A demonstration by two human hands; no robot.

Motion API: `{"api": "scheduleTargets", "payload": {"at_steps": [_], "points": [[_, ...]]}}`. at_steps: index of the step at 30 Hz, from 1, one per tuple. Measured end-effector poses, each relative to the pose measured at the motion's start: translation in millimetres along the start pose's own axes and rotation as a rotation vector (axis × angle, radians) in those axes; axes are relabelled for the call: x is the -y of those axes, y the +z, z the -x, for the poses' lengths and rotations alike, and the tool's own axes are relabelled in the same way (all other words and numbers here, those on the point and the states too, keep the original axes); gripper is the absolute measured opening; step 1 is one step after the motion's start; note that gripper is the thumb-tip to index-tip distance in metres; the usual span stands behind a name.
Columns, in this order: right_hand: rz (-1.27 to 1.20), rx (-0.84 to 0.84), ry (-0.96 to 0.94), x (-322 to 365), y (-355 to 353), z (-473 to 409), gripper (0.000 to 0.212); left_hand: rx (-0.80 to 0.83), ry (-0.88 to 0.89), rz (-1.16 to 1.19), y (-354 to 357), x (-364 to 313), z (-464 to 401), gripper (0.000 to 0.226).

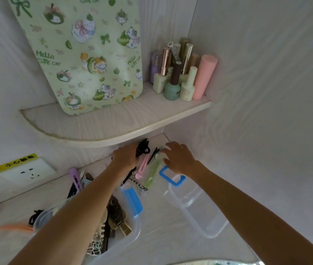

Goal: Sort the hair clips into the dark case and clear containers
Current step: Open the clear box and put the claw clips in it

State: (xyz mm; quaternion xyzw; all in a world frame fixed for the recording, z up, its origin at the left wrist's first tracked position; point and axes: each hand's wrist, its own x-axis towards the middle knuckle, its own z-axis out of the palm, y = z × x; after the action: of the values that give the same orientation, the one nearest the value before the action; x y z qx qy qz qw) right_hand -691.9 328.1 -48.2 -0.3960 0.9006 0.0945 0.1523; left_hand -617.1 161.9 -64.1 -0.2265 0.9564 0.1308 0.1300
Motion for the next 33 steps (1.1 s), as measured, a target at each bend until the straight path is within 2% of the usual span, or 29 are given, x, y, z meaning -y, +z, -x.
{"api": "scheduleTargets", "payload": {"at_steps": [3,5,9,12,14,16,19,21,22,24,28,30,33], "points": [[-0.029,-0.099,-0.042,-3,-4,-6,0.046,-0.078,-0.016,0.014,2,14,-3,0.02],[-0.102,-0.087,-0.051,-1,-13,-6,0.043,-0.12,-0.065,0.072,7,25,-8,0.015],[-0.257,0.033,-0.084,15,-18,-2,0.043,-0.009,-0.095,0.208,13,34,-13,0.029],[-0.564,0.077,-0.083,36,-19,-10,0.054,0.023,-0.102,0.327,15,23,-15,0.039],[-0.692,0.068,-0.042,48,-19,-18,0.053,0.004,-0.165,0.42,17,19,-12,0.035],[-0.686,0.03,0.0,54,-17,-23,0.059,-0.024,-0.182,0.47,18,20,-7,0.026],[-0.496,-0.028,-0.04,57,-11,-33,0.072,0.005,-0.132,0.531,5,35,10,0.022],[-0.596,-0.07,-0.081,63,-19,-33,0.063,0.015,-0.093,0.648,-14,52,25,0.015],[-0.678,-0.078,-0.093,67,-27,-29,0.056,0.013,-0.059,0.698,-25,60,34,0.024],[-0.835,-0.044,-0.103,77,-46,-18,0.049,0.005,0.004,0.773,-48,75,56,0.033],[-1.057,0.024,-0.215,102,-68,13,0.04,-0.003,0.007,0.928,-71,101,116,0.027],[-1.075,0.004,-0.261,112,-69,33,0.032,-0.014,-0.012,0.867,-71,119,150,0.029],[-1.026,-0.053,-0.258,122,-67,67,0.033,-0.146,-0.142,0.77,-61,148,205,0.031]]}}
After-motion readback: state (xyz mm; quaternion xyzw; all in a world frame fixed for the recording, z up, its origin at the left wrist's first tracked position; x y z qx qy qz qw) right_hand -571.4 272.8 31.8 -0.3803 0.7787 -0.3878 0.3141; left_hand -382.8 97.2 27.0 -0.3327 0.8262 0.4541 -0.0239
